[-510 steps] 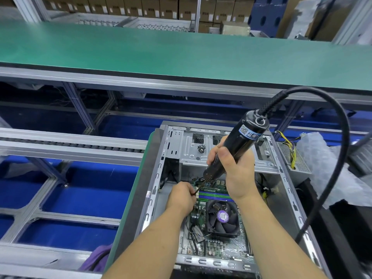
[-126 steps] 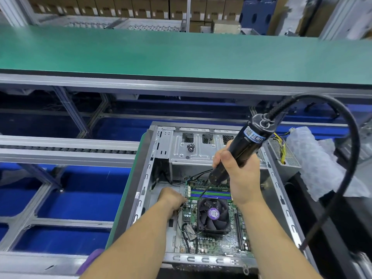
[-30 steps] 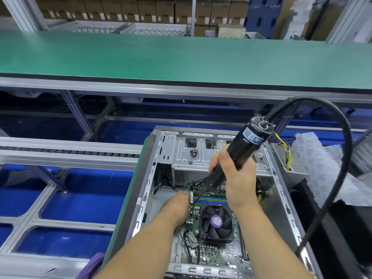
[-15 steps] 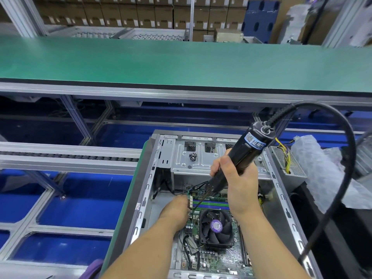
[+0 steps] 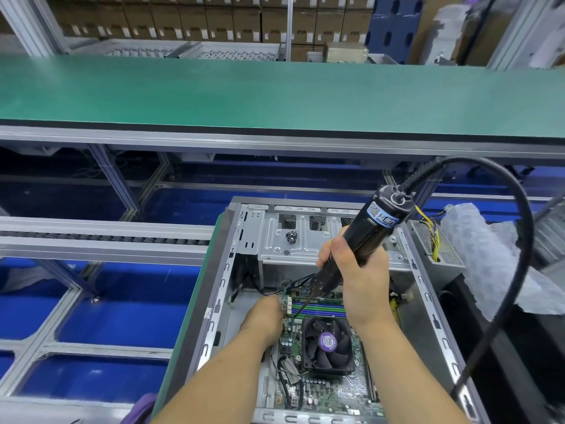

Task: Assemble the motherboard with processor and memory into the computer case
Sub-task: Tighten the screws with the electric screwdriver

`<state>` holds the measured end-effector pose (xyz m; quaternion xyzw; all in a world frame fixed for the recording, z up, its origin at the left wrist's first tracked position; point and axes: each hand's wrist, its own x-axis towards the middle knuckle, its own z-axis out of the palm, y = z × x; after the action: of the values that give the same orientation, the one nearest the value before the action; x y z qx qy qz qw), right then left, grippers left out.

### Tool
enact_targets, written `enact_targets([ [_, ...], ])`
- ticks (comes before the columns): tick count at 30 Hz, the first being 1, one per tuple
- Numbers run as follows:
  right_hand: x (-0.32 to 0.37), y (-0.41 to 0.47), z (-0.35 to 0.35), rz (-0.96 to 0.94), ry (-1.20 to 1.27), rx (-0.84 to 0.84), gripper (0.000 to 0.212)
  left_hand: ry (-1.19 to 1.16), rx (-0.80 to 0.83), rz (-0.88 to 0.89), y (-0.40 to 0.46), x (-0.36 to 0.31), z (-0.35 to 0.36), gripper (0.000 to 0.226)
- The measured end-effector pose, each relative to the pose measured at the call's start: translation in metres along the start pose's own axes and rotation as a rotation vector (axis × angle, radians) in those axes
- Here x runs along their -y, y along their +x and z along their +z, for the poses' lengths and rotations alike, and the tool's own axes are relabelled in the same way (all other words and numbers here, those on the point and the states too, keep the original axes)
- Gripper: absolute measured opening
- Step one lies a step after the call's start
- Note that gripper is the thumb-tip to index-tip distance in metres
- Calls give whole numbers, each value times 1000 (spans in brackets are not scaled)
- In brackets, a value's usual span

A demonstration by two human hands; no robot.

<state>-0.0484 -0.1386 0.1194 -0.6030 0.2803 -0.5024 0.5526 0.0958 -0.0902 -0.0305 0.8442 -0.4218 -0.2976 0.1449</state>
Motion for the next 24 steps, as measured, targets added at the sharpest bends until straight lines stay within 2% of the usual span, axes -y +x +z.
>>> enact_targets([
  [3,-1,1,0,3,-7,-5,43,-43,-4,-77,1,0,1,22],
  [7,-3,2,-2,12,-1,-20,64,-131,-128,-205,-2,7,-7,27],
  [9,-3,3,-2,12,-5,-22,64,-154,-118,-232,-4,9,-8,32],
  [13,-3,5,-2,9,-8,-22,56,-236,-53,-204,-3,8,-2,34],
  [20,-3,8,0,9,-8,-18,48,-185,-79,-164,1,7,0,32],
  [24,-4,8,2,3,-7,-12,53,-159,-85,-142,0,5,0,30],
])
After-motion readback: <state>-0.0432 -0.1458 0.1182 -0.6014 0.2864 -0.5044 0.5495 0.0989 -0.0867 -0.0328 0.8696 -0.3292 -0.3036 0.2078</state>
